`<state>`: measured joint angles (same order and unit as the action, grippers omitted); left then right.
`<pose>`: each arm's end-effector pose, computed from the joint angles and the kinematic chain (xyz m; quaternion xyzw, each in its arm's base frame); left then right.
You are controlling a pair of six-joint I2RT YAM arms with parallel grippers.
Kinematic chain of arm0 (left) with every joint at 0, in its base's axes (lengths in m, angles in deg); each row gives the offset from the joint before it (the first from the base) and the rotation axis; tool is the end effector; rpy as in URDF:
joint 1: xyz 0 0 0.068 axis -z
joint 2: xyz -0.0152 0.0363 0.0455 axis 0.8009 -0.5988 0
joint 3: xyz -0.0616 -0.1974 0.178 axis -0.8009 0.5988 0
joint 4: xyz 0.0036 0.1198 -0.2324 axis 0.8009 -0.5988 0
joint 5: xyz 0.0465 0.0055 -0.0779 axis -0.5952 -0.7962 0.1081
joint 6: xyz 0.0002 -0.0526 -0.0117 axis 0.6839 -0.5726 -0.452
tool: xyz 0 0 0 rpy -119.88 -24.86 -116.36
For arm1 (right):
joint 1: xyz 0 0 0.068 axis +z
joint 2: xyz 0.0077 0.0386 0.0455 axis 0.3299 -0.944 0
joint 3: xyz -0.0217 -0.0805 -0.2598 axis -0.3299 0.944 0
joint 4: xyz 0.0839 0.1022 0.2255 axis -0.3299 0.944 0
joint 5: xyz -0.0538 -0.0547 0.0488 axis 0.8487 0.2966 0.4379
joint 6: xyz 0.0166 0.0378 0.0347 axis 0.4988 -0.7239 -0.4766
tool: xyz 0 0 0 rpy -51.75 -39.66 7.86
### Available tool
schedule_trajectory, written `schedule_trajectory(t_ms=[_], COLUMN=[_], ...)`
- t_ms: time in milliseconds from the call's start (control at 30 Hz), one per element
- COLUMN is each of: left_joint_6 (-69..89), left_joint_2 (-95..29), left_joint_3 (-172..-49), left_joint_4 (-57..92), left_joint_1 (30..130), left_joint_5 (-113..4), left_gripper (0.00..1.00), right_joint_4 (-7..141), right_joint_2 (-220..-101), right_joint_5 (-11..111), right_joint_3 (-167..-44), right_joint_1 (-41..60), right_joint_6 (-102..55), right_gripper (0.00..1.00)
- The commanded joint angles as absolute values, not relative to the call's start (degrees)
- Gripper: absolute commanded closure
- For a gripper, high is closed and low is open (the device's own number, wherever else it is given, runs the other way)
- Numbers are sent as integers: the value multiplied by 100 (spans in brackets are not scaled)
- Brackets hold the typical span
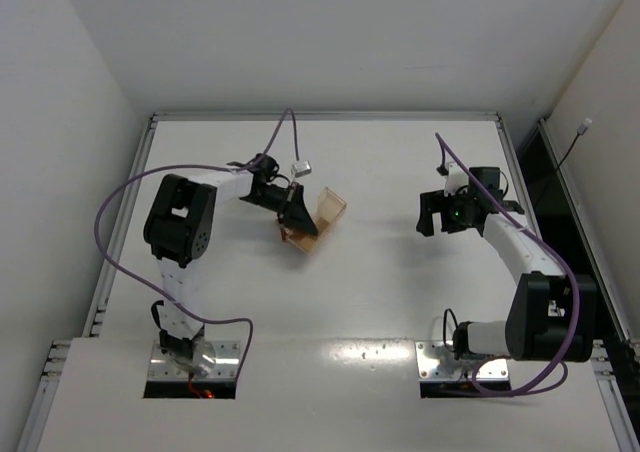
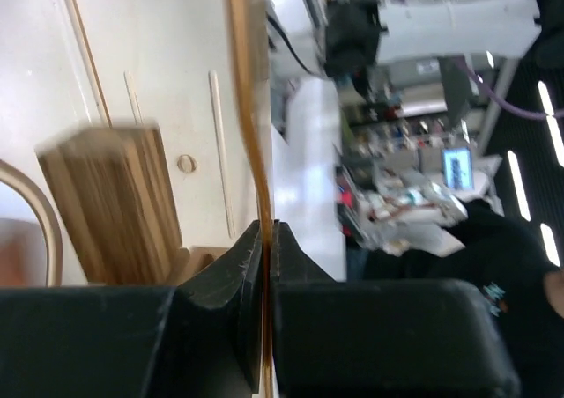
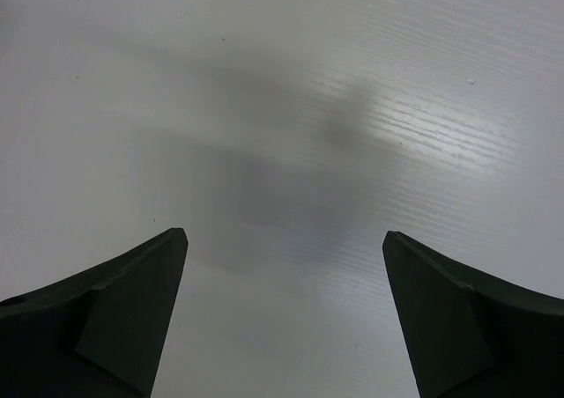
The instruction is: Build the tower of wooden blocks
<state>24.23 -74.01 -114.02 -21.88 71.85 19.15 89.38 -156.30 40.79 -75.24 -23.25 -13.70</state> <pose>0.3471 -0.1543 0.1579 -0.2082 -0.7238 0.6578 0.0108 0.2619 -0.0077 0.2059 -0.0373 0.9420 0.1238 0.3097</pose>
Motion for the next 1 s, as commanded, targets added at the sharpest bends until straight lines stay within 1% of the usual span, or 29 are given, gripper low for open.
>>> schedule_trajectory(t_ms=[0, 67, 133, 200, 233, 300, 367, 400, 467, 500, 567, 600, 667, 733, 767, 800, 833, 867, 900, 967], left_joint_6=[2754, 2250, 2080, 2543, 2990, 3284, 3163, 2639, 2555, 2555, 3543, 3609, 3269, 2498, 2493, 2493, 2789, 3332, 3868, 3629], left_joint_2=[-7382, -7144, -7046, -7202, -7343, -7704, -7522, -7364, -7178, -7308, -7720, -7879, -7645, -7102, -7038, -7037, -7176, -7665, -7896, -7873], left_joint_3=[-11322, -11012, -11053, -11595, -11782, -11907, -11557, -11207, -11265, -11614, -12168, -12171, -11655, -11188, -11282, -11683, -11974, -12317, -12616, -12305], left_joint_4=[-2042, -1405, -1296, -1925, -2547, -2930, -2679, -2006, -1885, -1946, -3251, -3404, -2943, -1979, -1973, -1973, -2408, -3100, -3794, -3523], left_joint_1=[7286, 7824, 7976, 7618, 7181, 7027, 7333, 7665, 7669, 7225, 6835, 6816, 7183, 7684, 7608, 7424, 6987, 6800, 6685, 6823], left_joint_5=[2854, 2924, 2976, 2977, 2977, 2977, 2977, 2977, 2977, 2977, 2977, 2977, 2977, 2977, 2977, 2977, 2977, 2977, 2977, 3029], left_gripper=[100, 100, 100, 100, 100, 100, 100, 100, 100, 100, 100, 100, 100, 100, 100, 100, 100, 100, 100, 100], right_joint_4=[8786, 8847, 8848, 8901, 8901, 8796, 8795, 8795, 8866, 8926, 8927, 8858, 8804, 8891, 8892, 8944, 8945, 8892, 8892, 8830], right_joint_2=[-15470, -15601, -15602, -15602, -15602, -15549, -15549, -15610, -15672, -15672, -15611, -15611, -15611, -15672, -15672, -15672, -15672, -15611, -15611, -15611], right_joint_5=[3866, 3865, 3917, 3918, 3918, 3918, 3918, 3918, 3918, 3918, 3918, 3918, 3865, 3865, 3865, 3865, 3865, 3865, 3865, 3813], right_joint_3=[-7720, -7790, -7791, -7843, -7791, -7721, -7720, -7772, -7843, -7843, -7843, -7782, -7782, -7782, -7834, -7834, -7834, -7782, -7782, -7730], right_joint_1=[-2313, -2313, -2313, -2313, -2313, -2313, -2313, -2313, -2313, -2313, -2313, -2313, -2313, -2313, -2313, -2313, -2313, -2313, -2313, -2313], right_joint_6=[-1352, -1405, -1405, -1405, -1405, -1405, -1405, -1405, -1405, -1405, -1405, -1405, -1405, -1405, -1405, -1405, -1405, -1405, -1405, -1405], right_gripper=[10, 10, 10, 10, 10, 10, 10, 10, 10, 10, 10, 10, 10, 11, 11, 11, 11, 11, 11, 11])
